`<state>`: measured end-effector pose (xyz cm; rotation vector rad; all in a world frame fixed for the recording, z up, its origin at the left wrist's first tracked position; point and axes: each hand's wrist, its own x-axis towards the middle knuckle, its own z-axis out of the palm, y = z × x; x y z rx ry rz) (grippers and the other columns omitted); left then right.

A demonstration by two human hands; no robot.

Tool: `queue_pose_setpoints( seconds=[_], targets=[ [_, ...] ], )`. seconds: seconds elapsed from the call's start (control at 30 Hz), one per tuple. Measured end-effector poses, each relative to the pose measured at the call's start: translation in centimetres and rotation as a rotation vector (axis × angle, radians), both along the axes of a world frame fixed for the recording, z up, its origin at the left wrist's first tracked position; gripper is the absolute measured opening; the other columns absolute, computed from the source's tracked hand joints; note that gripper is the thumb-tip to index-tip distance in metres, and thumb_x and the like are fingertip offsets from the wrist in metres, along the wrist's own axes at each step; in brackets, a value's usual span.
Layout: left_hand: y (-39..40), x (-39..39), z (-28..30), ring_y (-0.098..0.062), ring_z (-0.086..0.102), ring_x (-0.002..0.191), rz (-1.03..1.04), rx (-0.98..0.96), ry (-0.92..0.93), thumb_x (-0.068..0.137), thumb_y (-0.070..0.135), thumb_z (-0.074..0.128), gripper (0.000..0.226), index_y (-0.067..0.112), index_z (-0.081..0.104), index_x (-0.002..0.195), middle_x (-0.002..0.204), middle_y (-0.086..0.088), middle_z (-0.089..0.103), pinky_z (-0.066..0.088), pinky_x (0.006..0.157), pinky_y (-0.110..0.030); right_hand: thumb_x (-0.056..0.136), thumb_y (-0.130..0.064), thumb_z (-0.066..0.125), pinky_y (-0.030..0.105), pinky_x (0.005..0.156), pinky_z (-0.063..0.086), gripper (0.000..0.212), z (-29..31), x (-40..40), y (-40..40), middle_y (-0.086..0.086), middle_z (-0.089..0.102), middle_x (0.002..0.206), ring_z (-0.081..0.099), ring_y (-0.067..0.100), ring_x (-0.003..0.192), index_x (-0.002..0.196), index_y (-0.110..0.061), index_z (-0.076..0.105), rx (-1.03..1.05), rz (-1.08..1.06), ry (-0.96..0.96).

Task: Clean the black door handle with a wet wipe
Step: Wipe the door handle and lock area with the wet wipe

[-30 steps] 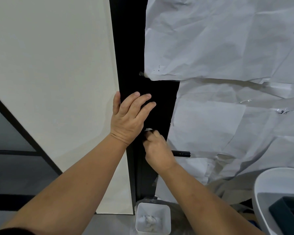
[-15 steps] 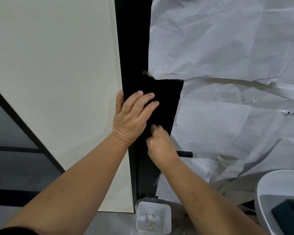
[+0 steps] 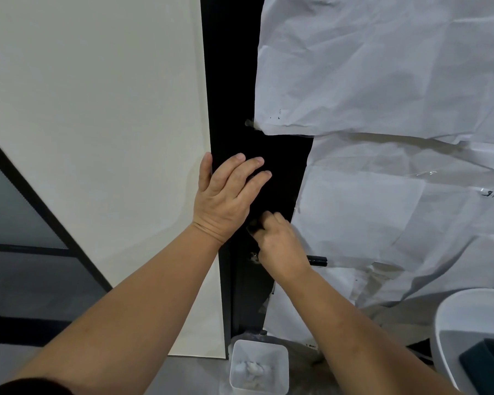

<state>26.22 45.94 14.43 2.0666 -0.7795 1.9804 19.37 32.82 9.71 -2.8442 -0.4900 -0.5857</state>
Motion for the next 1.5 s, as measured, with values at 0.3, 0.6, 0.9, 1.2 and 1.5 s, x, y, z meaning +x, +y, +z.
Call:
queue_pose_setpoints(
  seconds=[0.3,0.6,0.9,1.2,1.5],
  targets=[
    [0.0,0.1,-0.1,-0.018,0.047,0.123,0.014,-0.005,-0.020,0.089,0.004,0.069,0.031,0.030,0.068,0.108,0.123,0.009,0.057,0.017,0.119,-0.047,0.078,-0.009,0.055,0.036,0.078,0.041,0.017,0.5,-1.2,2.3,0.010,0.058,0.101,0.048,0.025,0.089,0.070,-0.011,0.070,-0.246,0.022,0.055],
    [-0.1,0.1,0.0,-0.018,0.046,0.124,0.015,-0.004,-0.016,0.089,0.004,0.069,0.030,0.029,0.070,0.105,0.122,0.009,0.058,0.017,0.119,-0.047,0.081,0.008,0.057,0.015,0.076,0.043,0.037,-1.9,-1.2,-1.3,0.003,0.053,0.096,0.054,0.019,0.088,0.114,-0.006,0.066,0.403,-0.080,0.119],
    [0.0,0.0,0.0,-0.018,0.047,0.123,0.021,-0.005,-0.007,0.090,0.005,0.067,0.029,0.029,0.069,0.106,0.123,0.009,0.057,0.019,0.118,-0.048,0.086,0.003,0.051,0.012,0.072,0.042,0.040,-0.2,-0.3,-2.0,0.008,0.063,0.118,0.060,0.019,0.097,0.120,-0.013,0.063,0.405,-0.326,0.503],
    [0.0,0.0,0.0,-0.018,0.047,0.124,0.013,-0.004,-0.014,0.089,0.004,0.068,0.032,0.029,0.067,0.109,0.124,0.009,0.057,0.019,0.118,-0.049,0.084,0.003,0.051,0.021,0.084,0.045,0.038,0.4,0.0,-2.2,0.012,0.061,0.116,0.058,0.026,0.105,0.115,-0.011,0.066,0.335,-0.289,0.455],
    [-0.1,0.0,0.1,-0.018,0.048,0.122,0.021,-0.008,-0.011,0.090,0.004,0.067,0.028,0.028,0.072,0.104,0.122,0.009,0.059,0.019,0.118,-0.048,0.087,0.001,0.051,0.008,0.069,0.037,0.032,1.1,-2.3,-3.4,0.000,0.054,0.096,0.056,0.016,0.085,0.113,-0.010,0.067,0.672,-0.319,0.014]
  ],
)
